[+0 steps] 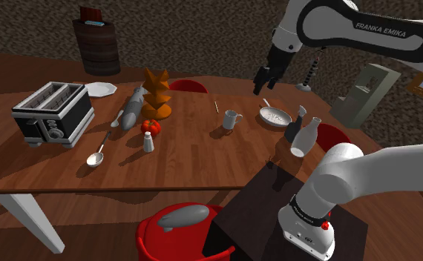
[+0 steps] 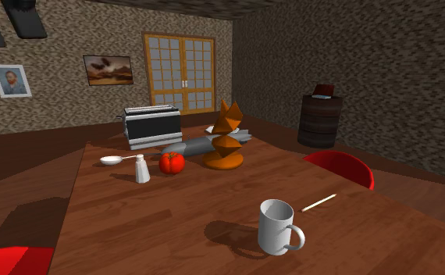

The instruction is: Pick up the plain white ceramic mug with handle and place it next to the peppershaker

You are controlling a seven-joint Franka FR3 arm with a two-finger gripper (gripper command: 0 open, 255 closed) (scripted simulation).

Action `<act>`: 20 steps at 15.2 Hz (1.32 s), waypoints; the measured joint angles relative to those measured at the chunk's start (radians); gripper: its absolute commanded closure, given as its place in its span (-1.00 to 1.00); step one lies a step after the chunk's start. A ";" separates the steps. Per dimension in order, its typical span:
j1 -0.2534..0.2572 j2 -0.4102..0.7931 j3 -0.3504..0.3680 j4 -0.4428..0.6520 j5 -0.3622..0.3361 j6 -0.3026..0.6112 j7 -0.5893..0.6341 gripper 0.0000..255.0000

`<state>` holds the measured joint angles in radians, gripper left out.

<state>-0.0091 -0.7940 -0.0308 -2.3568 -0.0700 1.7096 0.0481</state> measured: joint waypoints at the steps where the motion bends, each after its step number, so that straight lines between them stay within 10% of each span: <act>1: 0.000 0.000 0.000 0.000 0.000 0.000 0.000 -1.00; 20: -0.067 0.667 -0.142 0.239 0.026 0.285 -0.029 -1.00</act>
<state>-0.0757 -0.1271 -0.1726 -2.1176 -0.0439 1.9951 0.0191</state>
